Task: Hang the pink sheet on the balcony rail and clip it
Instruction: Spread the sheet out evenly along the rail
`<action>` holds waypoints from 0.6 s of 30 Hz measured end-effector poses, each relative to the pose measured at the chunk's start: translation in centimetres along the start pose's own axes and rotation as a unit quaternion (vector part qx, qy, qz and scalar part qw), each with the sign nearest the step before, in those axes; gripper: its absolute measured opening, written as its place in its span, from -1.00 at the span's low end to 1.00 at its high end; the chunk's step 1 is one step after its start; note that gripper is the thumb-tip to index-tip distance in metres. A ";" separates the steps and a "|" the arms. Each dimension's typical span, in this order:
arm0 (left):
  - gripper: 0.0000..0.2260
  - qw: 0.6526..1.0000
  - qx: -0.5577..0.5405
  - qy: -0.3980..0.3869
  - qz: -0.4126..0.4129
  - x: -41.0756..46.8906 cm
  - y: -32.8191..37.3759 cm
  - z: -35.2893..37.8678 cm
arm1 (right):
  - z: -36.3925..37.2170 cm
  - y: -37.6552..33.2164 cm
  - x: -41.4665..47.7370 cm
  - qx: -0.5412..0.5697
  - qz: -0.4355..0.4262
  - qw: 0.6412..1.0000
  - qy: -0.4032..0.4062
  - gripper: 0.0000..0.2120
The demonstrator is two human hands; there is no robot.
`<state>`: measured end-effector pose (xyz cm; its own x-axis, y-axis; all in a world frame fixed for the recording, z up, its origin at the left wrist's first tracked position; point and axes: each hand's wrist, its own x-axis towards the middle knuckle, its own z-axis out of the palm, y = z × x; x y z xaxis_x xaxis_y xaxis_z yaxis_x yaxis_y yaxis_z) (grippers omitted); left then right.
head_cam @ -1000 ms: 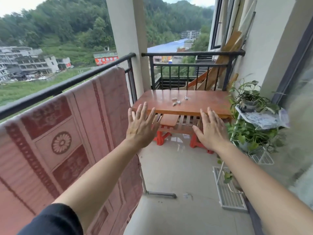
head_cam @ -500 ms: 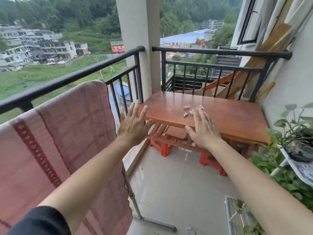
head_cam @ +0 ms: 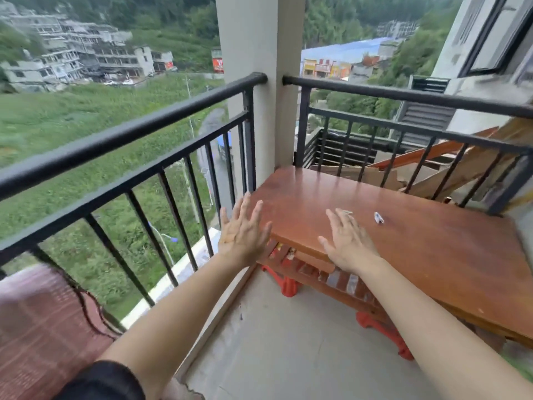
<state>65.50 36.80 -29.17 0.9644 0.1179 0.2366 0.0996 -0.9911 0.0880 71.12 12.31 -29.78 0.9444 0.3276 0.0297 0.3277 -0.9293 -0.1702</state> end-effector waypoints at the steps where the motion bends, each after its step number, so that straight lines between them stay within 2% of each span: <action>1: -0.44 1.000 0.002 -0.008 -0.022 0.8 -0.6 1.0 | 0.8 -0.5 2.3 0.001 -0.015 1.000 -0.010 -0.31; 7: -0.43 0.978 0.034 -0.035 -0.203 2.7 -6.6 6.0 | 6.0 -7.7 16.5 0.025 -0.198 0.977 -0.077 -0.33; 9: -0.45 0.953 0.051 -0.047 -0.294 1.8 -8.3 7.0 | 8.0 -10.9 20.4 0.026 -0.287 0.953 -0.094 -0.32; 13: -0.46 0.871 0.041 -0.045 -0.488 -3.4 -8.1 7.0 | 10.4 -17.3 23.6 0.012 -0.451 0.876 -0.168 -0.30; 15: -0.49 0.848 0.041 -0.024 -0.527 -6.5 -6.0 6.0 | 11.2 -20.1 22.8 0.021 -0.517 0.834 -0.193 -0.30; 18: -0.67 0.802 0.025 0.003 -0.597 -10.7 -2.2 4.1 | 11.4 -24.2 19.5 0.029 -0.597 0.769 -0.228 -0.30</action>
<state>55.97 37.45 -35.84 0.1727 0.9848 0.0180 0.9610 -0.1725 0.2160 81.29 43.09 -36.32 -0.1410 0.9790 -0.1475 0.9390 0.0850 -0.3333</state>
